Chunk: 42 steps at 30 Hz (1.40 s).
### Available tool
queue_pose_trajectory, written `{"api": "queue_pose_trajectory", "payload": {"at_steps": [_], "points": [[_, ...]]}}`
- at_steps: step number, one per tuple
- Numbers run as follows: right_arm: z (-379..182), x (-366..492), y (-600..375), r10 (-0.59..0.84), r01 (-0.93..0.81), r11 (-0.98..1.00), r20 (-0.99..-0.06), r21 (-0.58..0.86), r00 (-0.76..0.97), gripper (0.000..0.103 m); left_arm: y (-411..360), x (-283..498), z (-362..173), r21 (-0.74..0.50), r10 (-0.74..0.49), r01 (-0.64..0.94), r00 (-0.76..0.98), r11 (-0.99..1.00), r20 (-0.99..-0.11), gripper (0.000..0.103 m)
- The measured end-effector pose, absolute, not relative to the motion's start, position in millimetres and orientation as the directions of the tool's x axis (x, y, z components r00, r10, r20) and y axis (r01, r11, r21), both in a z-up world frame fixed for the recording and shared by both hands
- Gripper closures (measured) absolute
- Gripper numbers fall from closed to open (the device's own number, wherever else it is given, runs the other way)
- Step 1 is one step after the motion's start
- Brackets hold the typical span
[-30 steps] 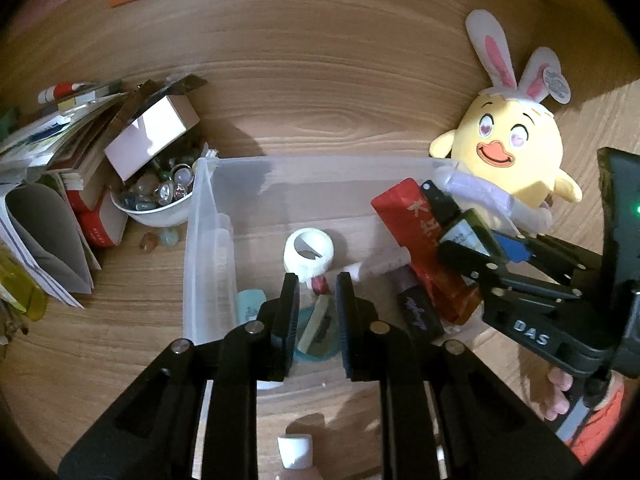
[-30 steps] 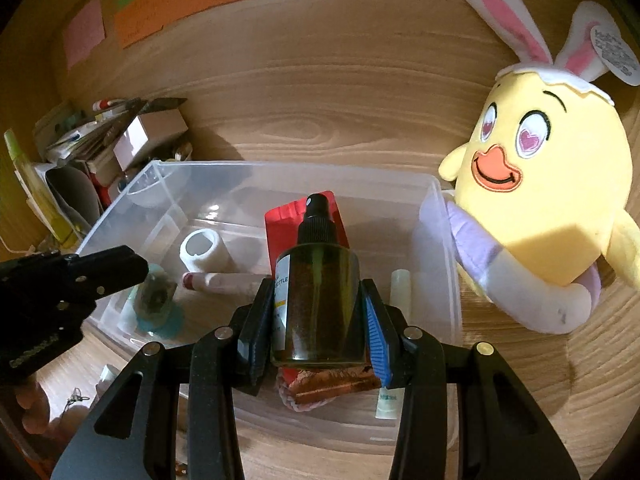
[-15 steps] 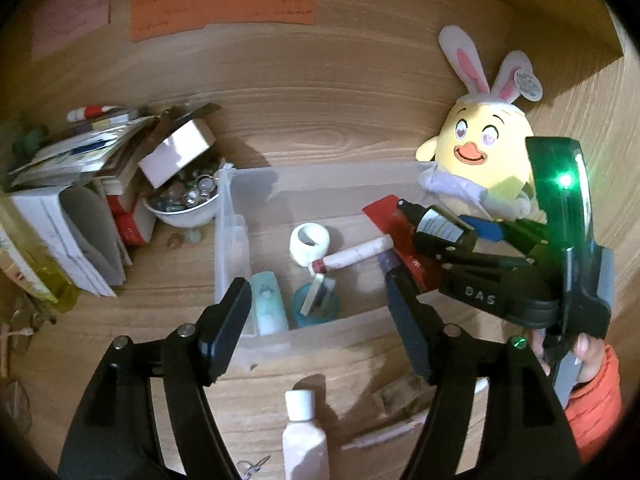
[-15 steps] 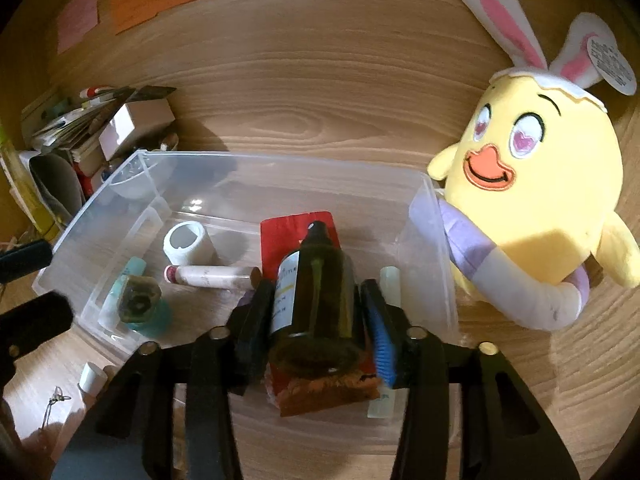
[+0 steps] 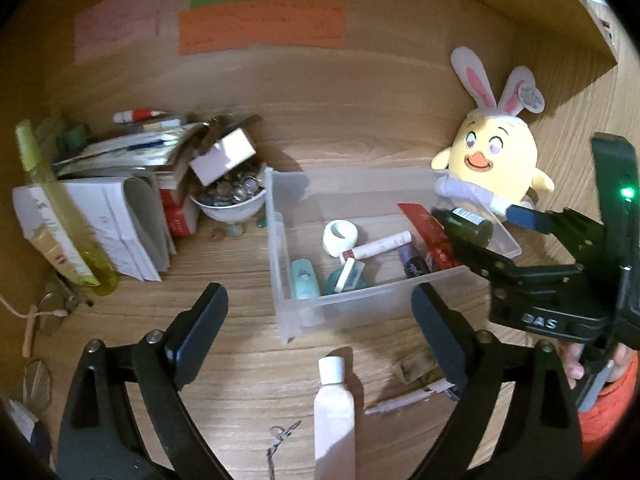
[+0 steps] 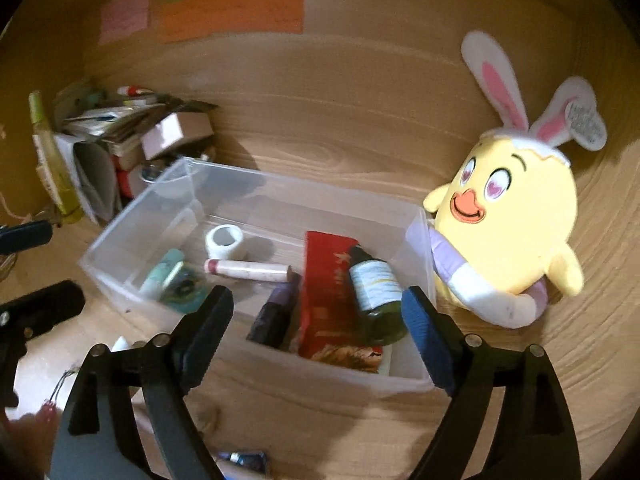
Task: Organize objects
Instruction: 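Lower the green spray bottle into the box and open the right gripper, then withdraw both grippers from the box toward the remaining items, then grasp a small white item with the left gripper while the right grasps the brown block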
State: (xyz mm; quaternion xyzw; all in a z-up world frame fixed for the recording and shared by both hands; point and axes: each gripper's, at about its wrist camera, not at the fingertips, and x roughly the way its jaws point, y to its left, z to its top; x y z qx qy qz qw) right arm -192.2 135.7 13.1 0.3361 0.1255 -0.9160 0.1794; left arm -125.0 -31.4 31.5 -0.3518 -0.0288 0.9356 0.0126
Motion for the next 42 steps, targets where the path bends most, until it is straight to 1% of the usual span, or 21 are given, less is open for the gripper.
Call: {"api": "queue_pose_trajectory", "payload": {"at_steps": [5,9,12,16,22,28,30,31,32,34,39,40,41,42], "points": [[21,-170,140,-0.279,0.426,-0.901,-0.641,-0.083,-0.715,0.012,-33,-107,35,-0.042,0.029,-0.002,-0.765,-0.999,-0.643,0.004],[21,-157,143,-0.29,0.426,-0.902,-0.637,-0.067,-0.714,0.008,-34,-96,26,-0.009,0.002,0.005,-0.754,-1.0,-0.657,0.004],[18,-150,146,-0.281,0.415,-0.908,-0.642,-0.064,-0.713,0.008,-36,-92,16,0.009,-0.012,0.008,-0.74,-1.0,-0.672,0.004],[8,-143,149,-0.276,0.406,-0.913,-0.664,-0.046,-0.695,0.008,-37,-87,-1,-0.017,0.018,-0.008,-0.706,-1.0,-0.708,0.004],[-12,-134,154,-0.263,0.394,-0.919,-0.708,-0.025,-0.656,0.007,-34,-86,-25,-0.023,0.033,-0.024,-0.667,-0.999,-0.744,0.004],[-31,-132,151,-0.256,0.393,-0.919,-0.747,-0.009,-0.614,0.007,-32,-94,-46,-0.016,0.03,-0.027,-0.647,-1.0,-0.762,0.005],[-35,-134,147,-0.25,0.397,-0.918,-0.754,-0.016,-0.607,0.007,-34,-100,-50,-0.037,0.048,-0.032,-0.633,-0.999,-0.772,0.013],[-37,-134,145,-0.251,0.401,-0.916,-0.757,-0.016,-0.603,0.007,-35,-104,-51,-0.05,0.063,-0.038,-0.623,-0.998,-0.78,0.023],[-40,-135,141,-0.255,0.409,-0.912,-0.762,-0.015,-0.596,0.008,-36,-108,-52,-0.065,0.078,-0.044,-0.613,-0.997,-0.786,0.028],[-43,-135,136,-0.261,0.42,-0.907,-0.769,-0.011,-0.584,0.008,-37,-115,-52,-0.083,0.094,-0.046,-0.608,-0.995,-0.789,0.031],[-49,-132,116,-0.271,0.462,-0.887,-0.783,-0.023,-0.559,0.009,-32,-129,-54,-0.09,0.121,-0.081,-0.592,-0.993,-0.797,0.045],[-50,-132,111,-0.275,0.474,-0.88,-0.784,-0.029,-0.557,0.01,-30,-132,-55,-0.09,0.127,-0.091,-0.585,-0.992,-0.801,0.05],[-51,-131,109,-0.277,0.481,-0.876,-0.783,-0.032,-0.557,0.015,-28,-134,-57,-0.09,0.131,-0.1,-0.579,-0.991,-0.805,0.054],[-52,-130,106,-0.28,0.49,-0.871,-0.786,-0.034,-0.552,0.019,-26,-136,-58,-0.087,0.133,-0.107,-0.573,-0.99,-0.809,0.056]]}}
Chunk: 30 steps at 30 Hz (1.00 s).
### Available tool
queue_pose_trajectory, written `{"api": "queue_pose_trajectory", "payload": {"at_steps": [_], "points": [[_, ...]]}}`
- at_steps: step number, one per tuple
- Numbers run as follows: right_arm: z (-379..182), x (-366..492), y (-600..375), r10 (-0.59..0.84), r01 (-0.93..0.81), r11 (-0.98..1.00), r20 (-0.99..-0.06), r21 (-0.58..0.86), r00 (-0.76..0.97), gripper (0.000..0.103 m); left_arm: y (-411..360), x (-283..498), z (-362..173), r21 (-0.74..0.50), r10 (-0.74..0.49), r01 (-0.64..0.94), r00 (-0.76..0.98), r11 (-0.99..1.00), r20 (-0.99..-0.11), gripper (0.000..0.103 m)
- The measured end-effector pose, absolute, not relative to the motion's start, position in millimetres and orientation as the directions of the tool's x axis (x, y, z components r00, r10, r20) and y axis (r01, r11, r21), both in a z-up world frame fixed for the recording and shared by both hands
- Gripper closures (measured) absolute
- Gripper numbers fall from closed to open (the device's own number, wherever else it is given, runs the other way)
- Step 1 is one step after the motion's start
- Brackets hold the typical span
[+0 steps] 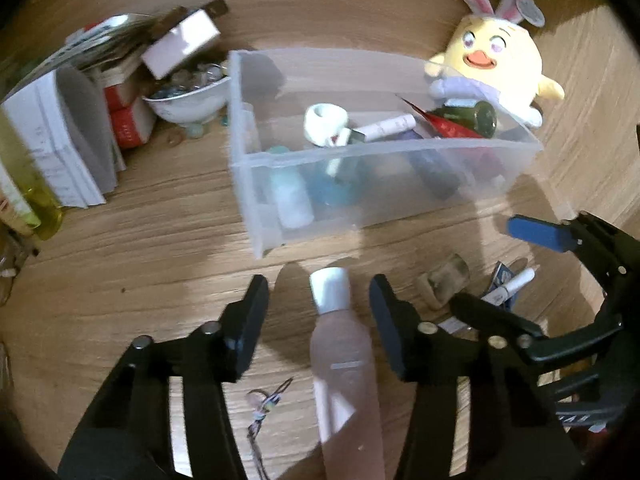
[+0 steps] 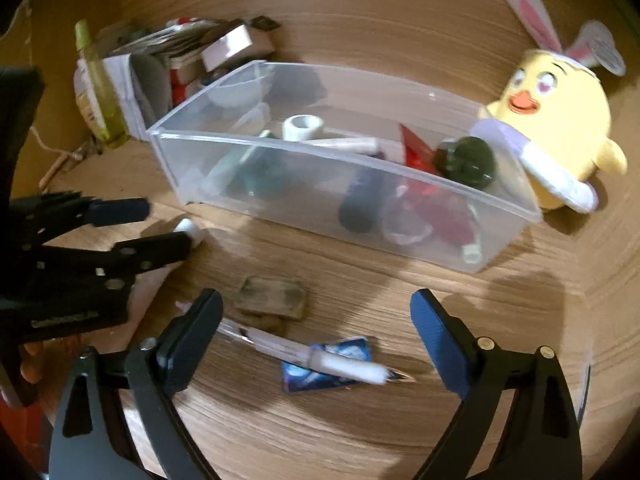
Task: Organize objects
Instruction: 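Grasp a small white item with the left gripper while the right grasps the brown block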
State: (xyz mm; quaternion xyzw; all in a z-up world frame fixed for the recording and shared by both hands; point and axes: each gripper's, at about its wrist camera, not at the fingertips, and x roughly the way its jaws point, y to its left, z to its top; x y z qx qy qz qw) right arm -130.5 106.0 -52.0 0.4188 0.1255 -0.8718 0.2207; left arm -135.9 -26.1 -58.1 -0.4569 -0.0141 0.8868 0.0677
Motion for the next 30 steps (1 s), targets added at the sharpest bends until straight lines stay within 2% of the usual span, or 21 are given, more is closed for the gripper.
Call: {"api": "queue_pose_trajectory", "payload": {"at_steps": [2,3,5,10,15,30], "points": [[-55,-132,101,-0.283,0.508,-0.861,-0.794,-0.037,-0.538,0.033,-24,-139,-60,-0.069,0.118,-0.106,-0.574,-0.992,-0.81,0.061],[-56,-132,99,-0.282,0.512,-0.858,-0.798,-0.038,-0.532,0.035,-24,-140,-62,-0.055,0.107,-0.107,-0.577,-0.993,-0.81,0.063],[-61,-134,96,-0.284,0.522,-0.852,-0.81,-0.032,-0.513,0.035,-24,-142,-65,-0.054,0.109,-0.112,-0.574,-0.992,-0.811,0.071],[-68,-136,90,-0.282,0.532,-0.846,-0.824,-0.027,-0.491,0.036,-29,-144,-66,-0.067,0.124,-0.117,-0.587,-0.991,-0.8,0.082],[-69,-139,87,-0.293,0.532,-0.847,-0.824,-0.011,-0.485,0.063,-37,-142,-65,-0.104,0.152,-0.115,-0.591,-0.988,-0.792,0.082],[-40,-135,103,-0.331,0.499,-0.867,-0.76,0.01,-0.559,0.064,-37,-103,-3,-0.106,0.152,-0.109,-0.723,-0.988,-0.674,0.083]]}}
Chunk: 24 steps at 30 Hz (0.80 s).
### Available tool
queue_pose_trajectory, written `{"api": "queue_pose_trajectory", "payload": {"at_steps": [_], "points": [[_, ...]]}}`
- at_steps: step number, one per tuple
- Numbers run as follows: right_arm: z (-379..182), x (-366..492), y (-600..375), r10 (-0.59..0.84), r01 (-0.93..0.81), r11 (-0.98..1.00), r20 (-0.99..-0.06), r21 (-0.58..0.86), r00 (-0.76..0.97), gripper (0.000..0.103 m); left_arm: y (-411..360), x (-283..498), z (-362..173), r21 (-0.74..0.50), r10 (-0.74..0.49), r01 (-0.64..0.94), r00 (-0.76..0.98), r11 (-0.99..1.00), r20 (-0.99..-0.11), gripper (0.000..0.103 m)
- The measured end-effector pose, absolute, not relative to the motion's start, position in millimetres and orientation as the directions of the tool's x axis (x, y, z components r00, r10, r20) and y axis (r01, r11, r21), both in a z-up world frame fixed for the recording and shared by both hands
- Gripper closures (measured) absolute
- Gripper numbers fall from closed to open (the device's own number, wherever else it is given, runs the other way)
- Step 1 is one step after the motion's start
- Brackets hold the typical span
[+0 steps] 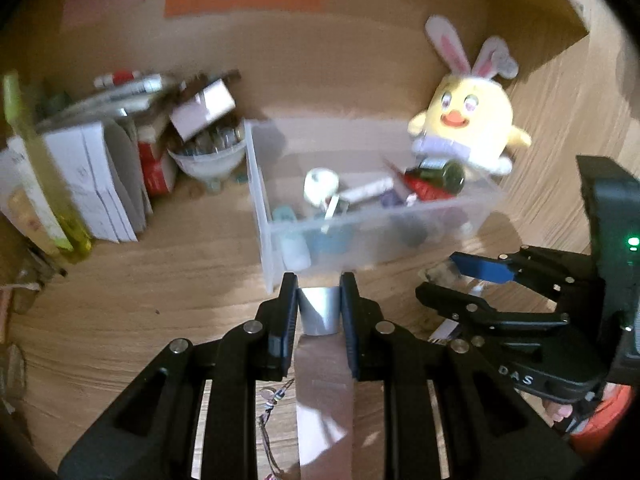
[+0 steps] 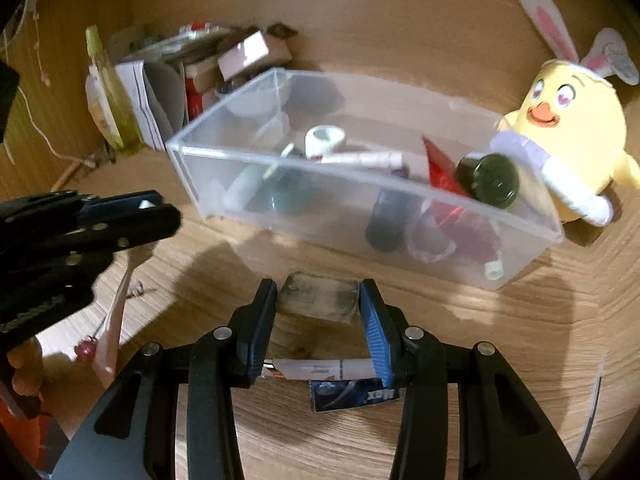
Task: Organize objects
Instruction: 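Grasp a small white item with the left gripper while the right grasps the brown block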
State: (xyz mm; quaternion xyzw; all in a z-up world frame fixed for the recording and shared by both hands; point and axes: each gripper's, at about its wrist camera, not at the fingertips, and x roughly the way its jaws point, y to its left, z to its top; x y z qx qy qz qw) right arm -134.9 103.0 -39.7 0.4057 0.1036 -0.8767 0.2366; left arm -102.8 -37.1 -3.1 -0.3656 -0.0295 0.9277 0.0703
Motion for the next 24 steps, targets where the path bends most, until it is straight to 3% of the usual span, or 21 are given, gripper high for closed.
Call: {"api": "queue_pose_trajectory", "payload": {"at_steps": [12,24], "points": [[-1,-128,130,-0.362,0.46,-0.887,-0.675,0.037,-0.643,0.064,-36,-69,54,-0.089,0.126,-0.091,-0.827,-0.992,-0.548,0.083],[18,-132,154,-0.371,0.43,-0.9,-0.63,0.065,-0.682,0.064,-18,-77,85,-0.083,0.129,-0.101,-0.855,-0.991,-0.502,0.083]]}}
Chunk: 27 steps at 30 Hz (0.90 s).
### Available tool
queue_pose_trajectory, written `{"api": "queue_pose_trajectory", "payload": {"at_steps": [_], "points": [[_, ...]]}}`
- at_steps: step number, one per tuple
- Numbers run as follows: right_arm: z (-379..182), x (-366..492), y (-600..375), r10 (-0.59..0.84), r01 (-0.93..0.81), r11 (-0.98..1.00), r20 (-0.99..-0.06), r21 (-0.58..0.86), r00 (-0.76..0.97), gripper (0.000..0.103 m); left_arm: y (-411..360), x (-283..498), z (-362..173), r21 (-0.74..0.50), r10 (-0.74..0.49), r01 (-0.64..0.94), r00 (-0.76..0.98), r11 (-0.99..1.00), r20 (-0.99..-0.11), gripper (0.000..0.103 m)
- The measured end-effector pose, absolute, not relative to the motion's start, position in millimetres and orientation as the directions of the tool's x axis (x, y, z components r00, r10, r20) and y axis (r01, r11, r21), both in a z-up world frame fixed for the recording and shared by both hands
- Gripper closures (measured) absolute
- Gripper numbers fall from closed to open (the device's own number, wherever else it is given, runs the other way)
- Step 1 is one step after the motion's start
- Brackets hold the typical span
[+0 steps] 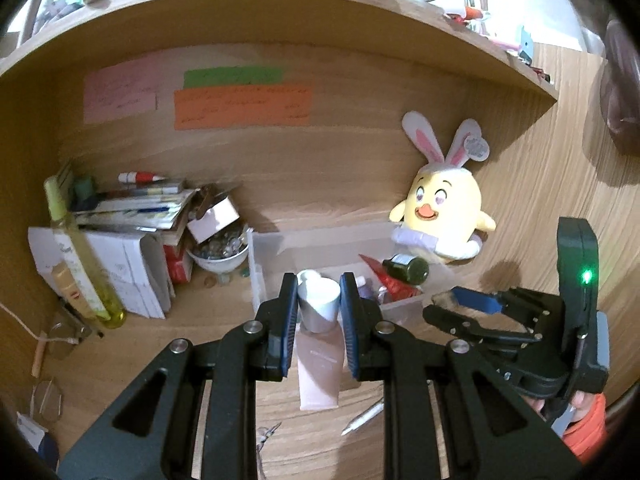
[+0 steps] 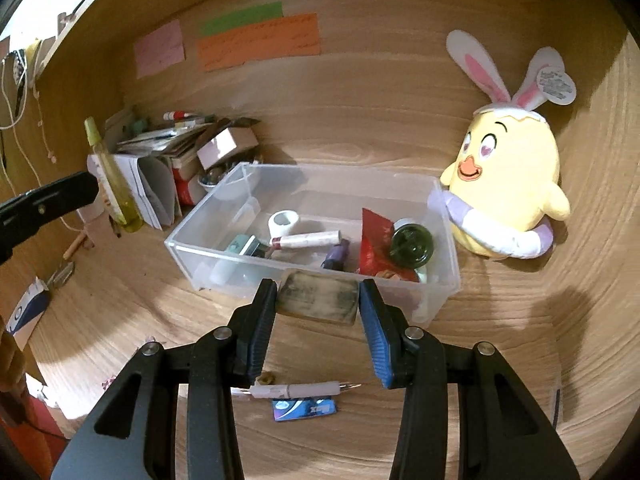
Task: Organize objects
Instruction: 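Grasp a small white item with the left gripper while the right grasps the brown block, then carry the white bottle and brown block into the clear box and open both grippers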
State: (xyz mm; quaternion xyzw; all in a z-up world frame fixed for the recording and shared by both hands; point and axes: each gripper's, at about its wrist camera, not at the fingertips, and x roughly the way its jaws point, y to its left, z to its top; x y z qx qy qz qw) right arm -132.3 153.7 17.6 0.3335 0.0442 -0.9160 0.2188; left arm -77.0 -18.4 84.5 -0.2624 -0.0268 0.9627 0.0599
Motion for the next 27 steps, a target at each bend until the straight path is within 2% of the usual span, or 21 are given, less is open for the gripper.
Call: {"api": "queue_pose_trajectory", "payload": {"at_steps": [13,21,27], "points": [[37,-151,167,-0.384,0.424,-0.902,-0.588,0.075,-0.712,0.064,10,-109,121,-0.065,0.155,-0.141,-0.875,-0.988,-0.458,0.083],[44,-161,168,-0.367,0.417,-0.907,-0.581,0.052,-0.726,0.064,26,-142,121,-0.041,0.134,-0.129,-0.88,-0.991,-0.456,0.083],[41,-173,175,-0.343,0.393,-0.918,-0.595,0.05,-0.727,0.064,30,-169,97,-0.064,0.149,-0.135,-0.845,-0.989,-0.514,0.083]]}}
